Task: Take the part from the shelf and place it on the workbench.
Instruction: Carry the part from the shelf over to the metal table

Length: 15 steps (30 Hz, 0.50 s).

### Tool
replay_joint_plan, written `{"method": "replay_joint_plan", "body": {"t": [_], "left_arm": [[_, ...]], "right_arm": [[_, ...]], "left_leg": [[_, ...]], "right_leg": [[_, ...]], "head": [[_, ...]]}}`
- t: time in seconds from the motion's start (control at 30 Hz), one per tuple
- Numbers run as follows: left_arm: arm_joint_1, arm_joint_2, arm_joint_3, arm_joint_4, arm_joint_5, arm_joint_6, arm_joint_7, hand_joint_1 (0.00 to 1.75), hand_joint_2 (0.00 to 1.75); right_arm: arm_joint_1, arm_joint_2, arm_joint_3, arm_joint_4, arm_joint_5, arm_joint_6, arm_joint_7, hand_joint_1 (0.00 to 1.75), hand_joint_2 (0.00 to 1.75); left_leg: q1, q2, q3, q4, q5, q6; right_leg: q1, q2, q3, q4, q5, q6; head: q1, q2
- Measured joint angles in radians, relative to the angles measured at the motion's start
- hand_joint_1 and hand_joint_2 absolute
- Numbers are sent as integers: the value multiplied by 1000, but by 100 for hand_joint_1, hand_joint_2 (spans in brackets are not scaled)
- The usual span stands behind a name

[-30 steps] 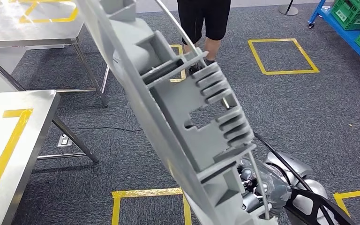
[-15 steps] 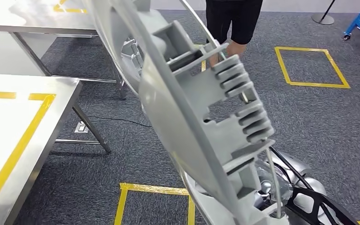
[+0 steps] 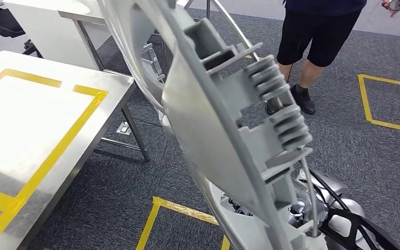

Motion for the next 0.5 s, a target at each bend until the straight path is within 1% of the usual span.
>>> {"method": "replay_joint_plan", "body": {"t": [0.03,0.07,0.1,0.13,0.17,0.2,0.23,0.27,0.3,0.33,0.37,0.4,0.43,0.47,0.5], "left_arm": [[3,0,1,-1,0,0,0,0,175],[6,0,1,-2,0,0,0,0,175],[9,0,2,-2,-1,0,0,0,175],[11,-1,3,-3,-2,0,0,0,175],[10,-1,3,-3,-2,0,-1,0,175],[9,-1,3,-3,-3,0,-2,0,175],[7,-1,3,-3,-5,-1,-3,0,175],[6,-1,3,-3,-6,-2,-3,0,175],[6,-2,3,-3,-7,-3,-4,0,175],[6,-2,3,-3,-9,-3,-4,0,175],[6,-1,4,-3,-10,-4,-5,0,175],[7,-1,5,-4,-11,-4,-6,0,175],[7,0,5,-6,-13,-4,-7,0,175],[6,1,6,-8,-15,-4,-9,0,175],[5,2,7,-10,-17,-4,-10,0,175]], "right_arm": [[0,1,0,1,-1,1,0,171,175],[-1,2,0,1,-3,1,0,171,175],[-1,3,0,2,-8,3,1,171,175],[-2,5,-1,2,-17,5,1,171,175],[-2,6,-1,2,-28,8,2,171,175],[-3,7,-1,2,-38,12,3,171,175],[-3,8,-1,3,-46,14,4,171,175],[-2,9,-1,4,-50,18,5,171,175],[-2,10,-1,5,-52,20,6,171,175],[-2,10,-1,6,-54,23,7,171,175],[-2,12,-1,7,-56,24,7,171,175],[-2,13,-2,8,-59,24,7,171,175],[-3,15,-3,8,-61,24,7,171,175],[-4,17,-3,8,-62,24,7,171,175],[-4,18,-4,8,-61,24,7,171,175]], "left_leg": [[0,-9,-4,1,0,-5],[2,-14,-6,1,0,-9],[3,-3,-10,5,-3,-13],[2,24,-18,23,-14,-18],[1,59,-36,62,-35,-22],[0,95,-64,120,-63,-25],[1,117,-100,192,-95,-27],[3,126,-136,260,-120,-28],[4,129,-160,303,-130,-28],[5,130,-167,309,-121,-27],[5,130,-150,271,-94,-23],[3,132,-114,200,-56,-18],[-1,138,-74,124,-27,-10],[-6,144,-43,62,-7,-3],[-11,150,-25,26,0,3]], "right_leg": [[4,-3,1,1,0,-10],[3,-10,2,0,0,-19],[2,-17,3,-1,0,-25],[1,-24,5,-2,0,-30],[1,-31,8,-3,-1,-36],[3,-38,10,-3,-3,-40],[5,-45,11,-3,-5,-44],[7,-52,12,-3,-7,-46],[9,-58,12,-3,-8,-47],[11,-62,14,-3,-9,-49],[13,-66,16,-3,-11,-49],[14,-68,19,-3,-13,-50],[16,-70,22,-4,-15,-49],[18,-71,24,-4,-17,-47],[19,-74,24,-4,-19,-45]], "head": [[0,0],[-1,0],[-1,0],[-2,0],[-4,0],[-6,0],[-7,0],[-7,0],[-7,0],[-7,0],[-7,0],[-7,0],[-7,0],[-6,0],[-7,0]]}}
